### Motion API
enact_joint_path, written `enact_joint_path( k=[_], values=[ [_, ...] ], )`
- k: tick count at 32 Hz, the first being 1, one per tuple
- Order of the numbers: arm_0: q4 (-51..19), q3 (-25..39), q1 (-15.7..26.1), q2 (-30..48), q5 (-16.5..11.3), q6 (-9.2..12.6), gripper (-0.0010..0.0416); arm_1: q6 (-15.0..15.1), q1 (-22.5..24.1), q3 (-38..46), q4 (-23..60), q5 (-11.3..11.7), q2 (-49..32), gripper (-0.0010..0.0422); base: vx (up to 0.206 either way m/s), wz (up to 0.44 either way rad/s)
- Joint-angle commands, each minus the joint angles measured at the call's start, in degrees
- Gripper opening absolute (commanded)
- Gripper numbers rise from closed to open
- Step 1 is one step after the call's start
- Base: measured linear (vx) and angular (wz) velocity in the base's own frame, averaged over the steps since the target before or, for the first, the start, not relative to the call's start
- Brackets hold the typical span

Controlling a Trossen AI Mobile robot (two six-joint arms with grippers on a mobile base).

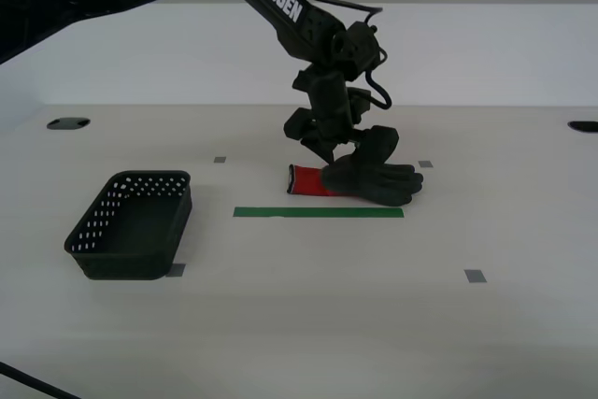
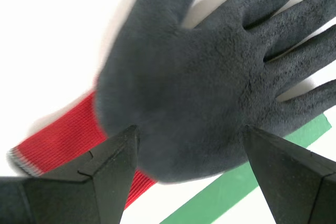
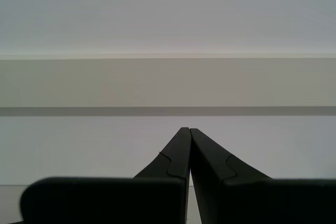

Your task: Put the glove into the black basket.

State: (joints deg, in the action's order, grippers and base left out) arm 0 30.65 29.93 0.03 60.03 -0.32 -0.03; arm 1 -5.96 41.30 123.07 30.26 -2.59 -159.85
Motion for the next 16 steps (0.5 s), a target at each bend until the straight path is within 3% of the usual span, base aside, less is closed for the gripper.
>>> enact_joint_path(
  k=[1,4,6,10,14,15,16],
  values=[
    [-0.09,0.07,0.02,0.02,0.09,0.02,0.0000,-2.95,0.42,1.84,1.46,-4.17,-2.89,0.0257,0.000,0.000],
    [-0.31,0.07,0.02,0.02,0.09,0.00,0.0001,-3.76,0.85,3.48,1.75,-3.13,-4.22,0.0247,0.000,0.000],
    [-0.74,0.07,0.02,0.02,0.09,0.02,0.0001,-3.78,0.83,3.48,2.10,-0.68,-4.22,0.0247,0.000,0.000],
    [-0.66,0.07,0.02,0.02,0.09,0.00,0.0000,-4.02,0.81,3.72,4.66,1.90,-4.76,0.0225,0.000,0.000],
    [-0.72,0.07,0.02,0.02,0.09,0.00,0.0000,-4.17,0.81,4.22,7.52,2.36,-4.92,0.0091,0.000,0.000],
    [-0.72,0.07,0.02,0.02,0.09,0.02,0.0001,-4.13,0.81,4.70,7.72,2.03,-4.87,0.0028,0.000,0.000],
    [-0.72,0.07,0.02,0.02,0.09,0.02,0.0001,-4.09,0.81,4.98,7.85,1.73,-4.87,0.0005,0.000,0.000]
  ],
)
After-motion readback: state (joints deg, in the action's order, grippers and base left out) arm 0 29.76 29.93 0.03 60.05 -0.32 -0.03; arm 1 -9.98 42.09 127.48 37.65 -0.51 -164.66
